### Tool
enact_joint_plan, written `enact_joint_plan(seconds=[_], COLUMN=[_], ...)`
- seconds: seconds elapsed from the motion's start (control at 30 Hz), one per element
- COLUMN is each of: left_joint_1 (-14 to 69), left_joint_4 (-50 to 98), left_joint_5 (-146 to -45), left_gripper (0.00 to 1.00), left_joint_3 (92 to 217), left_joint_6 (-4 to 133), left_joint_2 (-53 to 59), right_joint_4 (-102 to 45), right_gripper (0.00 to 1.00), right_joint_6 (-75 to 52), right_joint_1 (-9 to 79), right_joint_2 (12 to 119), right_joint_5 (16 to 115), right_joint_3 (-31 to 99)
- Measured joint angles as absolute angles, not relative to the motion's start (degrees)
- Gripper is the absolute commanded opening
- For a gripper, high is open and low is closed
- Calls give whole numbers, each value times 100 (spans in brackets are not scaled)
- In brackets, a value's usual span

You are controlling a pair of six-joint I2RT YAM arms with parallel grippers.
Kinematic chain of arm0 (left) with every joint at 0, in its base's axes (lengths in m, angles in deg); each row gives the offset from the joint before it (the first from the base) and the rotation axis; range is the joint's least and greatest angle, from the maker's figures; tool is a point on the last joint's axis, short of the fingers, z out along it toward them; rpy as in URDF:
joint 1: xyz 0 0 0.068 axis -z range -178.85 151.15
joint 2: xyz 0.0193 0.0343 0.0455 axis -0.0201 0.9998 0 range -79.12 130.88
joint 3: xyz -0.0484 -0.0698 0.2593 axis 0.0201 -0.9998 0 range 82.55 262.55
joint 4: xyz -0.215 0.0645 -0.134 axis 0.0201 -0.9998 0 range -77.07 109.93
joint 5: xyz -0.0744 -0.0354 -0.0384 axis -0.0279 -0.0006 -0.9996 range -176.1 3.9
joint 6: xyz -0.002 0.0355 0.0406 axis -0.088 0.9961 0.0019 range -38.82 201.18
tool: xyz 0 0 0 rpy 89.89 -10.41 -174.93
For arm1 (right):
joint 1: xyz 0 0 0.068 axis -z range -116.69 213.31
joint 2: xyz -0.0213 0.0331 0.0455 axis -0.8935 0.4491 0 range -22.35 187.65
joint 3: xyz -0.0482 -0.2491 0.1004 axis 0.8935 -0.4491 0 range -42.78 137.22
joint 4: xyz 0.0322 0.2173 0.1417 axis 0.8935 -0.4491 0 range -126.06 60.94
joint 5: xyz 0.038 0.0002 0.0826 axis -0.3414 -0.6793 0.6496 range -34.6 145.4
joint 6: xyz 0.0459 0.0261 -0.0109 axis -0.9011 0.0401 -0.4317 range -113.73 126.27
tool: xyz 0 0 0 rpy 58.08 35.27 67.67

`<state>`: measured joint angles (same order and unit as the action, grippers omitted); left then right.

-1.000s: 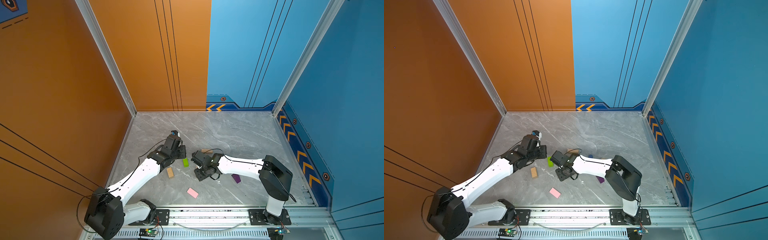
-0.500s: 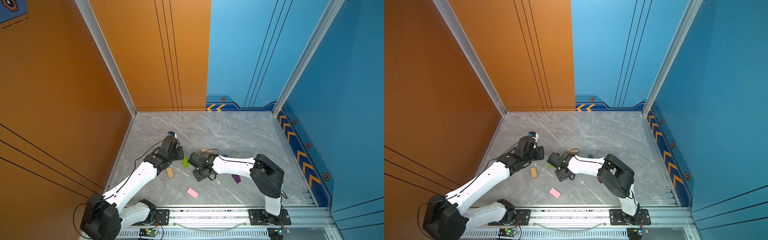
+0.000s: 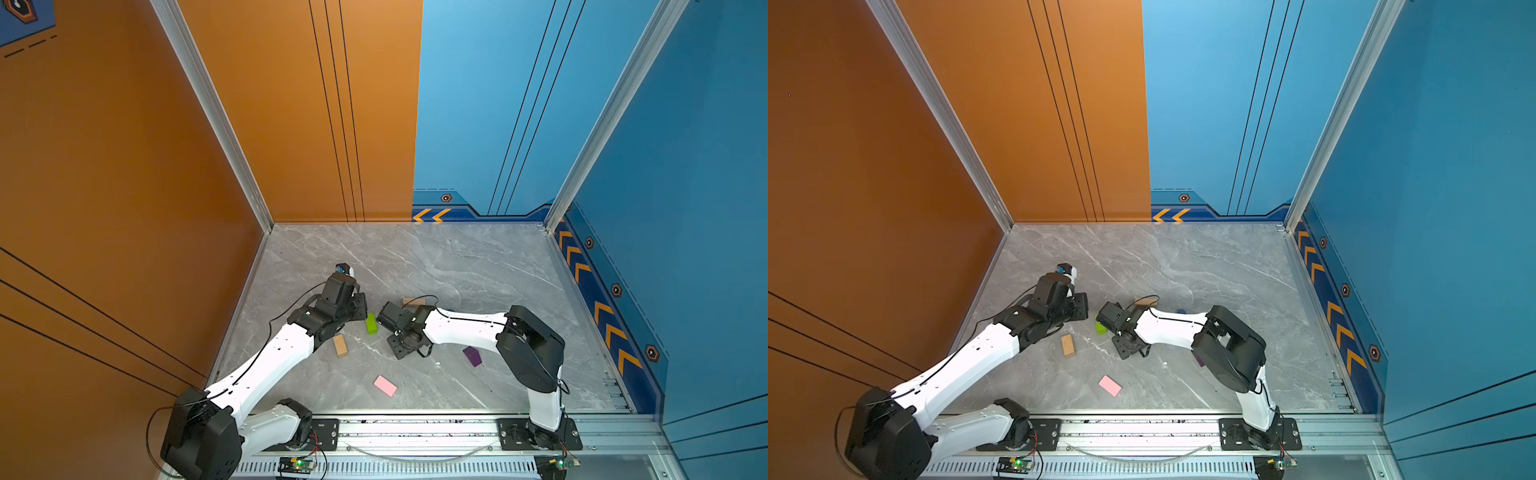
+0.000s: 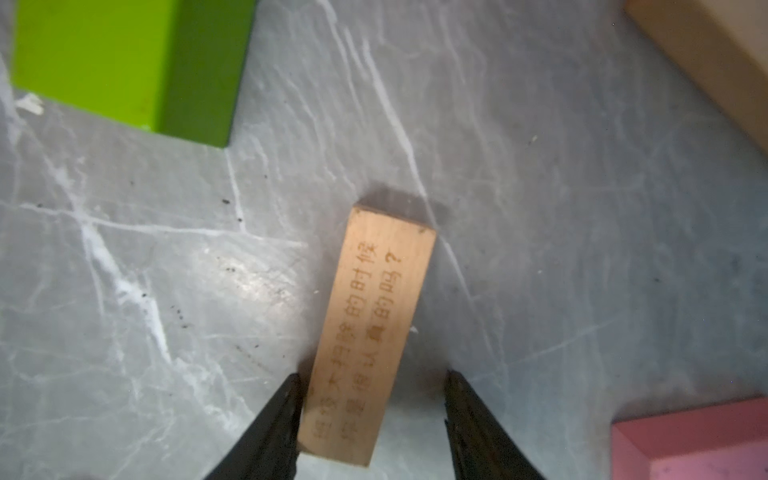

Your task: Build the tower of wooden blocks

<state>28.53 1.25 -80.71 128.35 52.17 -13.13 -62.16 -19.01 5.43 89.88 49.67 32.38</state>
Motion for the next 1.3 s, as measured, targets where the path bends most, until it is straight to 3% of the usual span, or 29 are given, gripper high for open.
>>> enact_joint_plan(seconds=[0.77,1.07,1.17,1.3], left_joint_1=[2892,3231,3368,3517], left_joint_4=[252,271,271,239], left_joint_5=[-8156,-8397,-8482,-8580], left_gripper=[8,9,8,7], left_joint_3=[12868,13119,13198,13344], left_joint_6=[5151,5151,5147,5131], left_joint_2=[-618,49,231,464], right_joint_4=[-6216,-6301,-6290,-6094], right_gripper=[55,55,42,13], right_joint_6=[-1748,-1750,-1737,-1776], right_joint_1=[1080,1089,1135,1323], right_joint_2=[8894,8116,7845,7659], right_joint_5=[4803,4805,4881,5183], right_joint_3=[3148,2921,2810,2554])
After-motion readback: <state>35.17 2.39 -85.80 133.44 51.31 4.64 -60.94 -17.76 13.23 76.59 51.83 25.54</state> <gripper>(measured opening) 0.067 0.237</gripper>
